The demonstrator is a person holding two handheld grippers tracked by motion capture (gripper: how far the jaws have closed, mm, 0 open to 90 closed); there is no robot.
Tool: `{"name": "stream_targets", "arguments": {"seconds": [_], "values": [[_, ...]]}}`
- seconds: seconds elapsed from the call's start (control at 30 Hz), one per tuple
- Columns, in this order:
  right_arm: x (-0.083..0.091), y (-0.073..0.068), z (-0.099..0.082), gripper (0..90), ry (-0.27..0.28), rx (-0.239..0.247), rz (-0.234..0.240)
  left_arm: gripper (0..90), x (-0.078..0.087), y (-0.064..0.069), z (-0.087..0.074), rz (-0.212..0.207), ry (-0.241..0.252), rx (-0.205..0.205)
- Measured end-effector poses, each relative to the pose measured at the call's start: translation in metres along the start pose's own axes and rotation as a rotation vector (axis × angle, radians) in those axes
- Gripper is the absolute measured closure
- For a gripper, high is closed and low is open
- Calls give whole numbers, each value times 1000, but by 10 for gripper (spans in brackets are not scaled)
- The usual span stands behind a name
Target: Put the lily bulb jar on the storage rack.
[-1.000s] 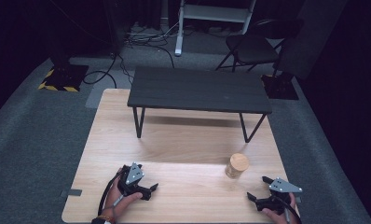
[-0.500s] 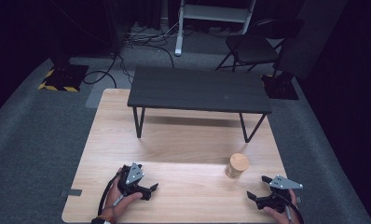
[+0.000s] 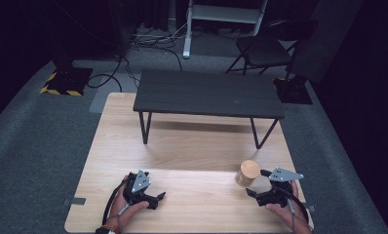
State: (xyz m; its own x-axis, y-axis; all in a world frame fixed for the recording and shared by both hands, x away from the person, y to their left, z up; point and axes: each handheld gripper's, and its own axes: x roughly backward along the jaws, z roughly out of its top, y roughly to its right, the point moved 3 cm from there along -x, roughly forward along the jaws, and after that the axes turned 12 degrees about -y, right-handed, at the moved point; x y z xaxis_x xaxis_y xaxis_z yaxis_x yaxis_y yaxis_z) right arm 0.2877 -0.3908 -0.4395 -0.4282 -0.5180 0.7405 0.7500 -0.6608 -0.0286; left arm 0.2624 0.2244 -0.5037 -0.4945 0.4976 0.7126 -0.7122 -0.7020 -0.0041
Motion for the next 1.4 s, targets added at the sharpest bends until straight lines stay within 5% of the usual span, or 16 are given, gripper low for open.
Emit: {"name": "stream_targets", "arguments": {"seconds": [0.7, 1.03, 1.4], "values": [[-35, 12, 29, 4, -38, -20, 0, 5, 0, 0, 0, -2, 0, -4], [-45, 10, 33, 234, -55, -13, -20, 5, 0, -1, 0, -4, 0, -4], [-39, 5, 43, 249, -75, -30, -48, 5, 0, -1, 1, -3, -1, -6]]}}
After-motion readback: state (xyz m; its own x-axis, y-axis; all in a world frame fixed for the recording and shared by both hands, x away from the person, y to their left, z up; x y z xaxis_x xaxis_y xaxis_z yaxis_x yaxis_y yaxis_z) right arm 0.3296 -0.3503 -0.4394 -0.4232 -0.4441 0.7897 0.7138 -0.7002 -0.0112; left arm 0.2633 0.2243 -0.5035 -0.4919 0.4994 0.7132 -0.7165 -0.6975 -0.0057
